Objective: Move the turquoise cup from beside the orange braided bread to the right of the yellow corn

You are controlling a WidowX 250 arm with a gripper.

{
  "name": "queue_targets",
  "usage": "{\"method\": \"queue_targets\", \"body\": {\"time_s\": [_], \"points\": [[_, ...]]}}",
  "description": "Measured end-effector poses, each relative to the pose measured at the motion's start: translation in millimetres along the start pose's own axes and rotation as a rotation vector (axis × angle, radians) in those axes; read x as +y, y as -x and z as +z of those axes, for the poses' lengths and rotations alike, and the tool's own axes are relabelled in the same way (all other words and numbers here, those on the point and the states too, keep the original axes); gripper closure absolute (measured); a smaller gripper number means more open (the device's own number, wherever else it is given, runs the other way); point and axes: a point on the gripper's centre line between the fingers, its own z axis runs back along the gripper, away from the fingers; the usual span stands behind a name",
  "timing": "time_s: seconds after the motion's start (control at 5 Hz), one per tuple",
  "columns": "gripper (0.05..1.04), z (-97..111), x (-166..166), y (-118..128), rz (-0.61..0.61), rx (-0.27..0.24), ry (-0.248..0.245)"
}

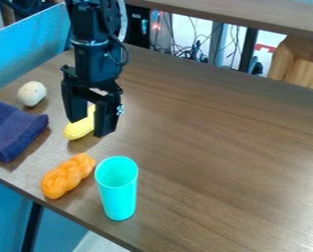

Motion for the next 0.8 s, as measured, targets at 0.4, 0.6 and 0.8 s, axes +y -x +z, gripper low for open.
{"method": "queue_targets", "body": {"time_s": [0.4, 0.6, 0.8], "points": [[0.085, -3, -3, 1, -0.032, 0.018, 0.028], [0.085, 17, 6, -1, -0.028, -0.042, 0.032], [0.085, 31, 2, 6, 0.003, -0.097, -0.006]]}}
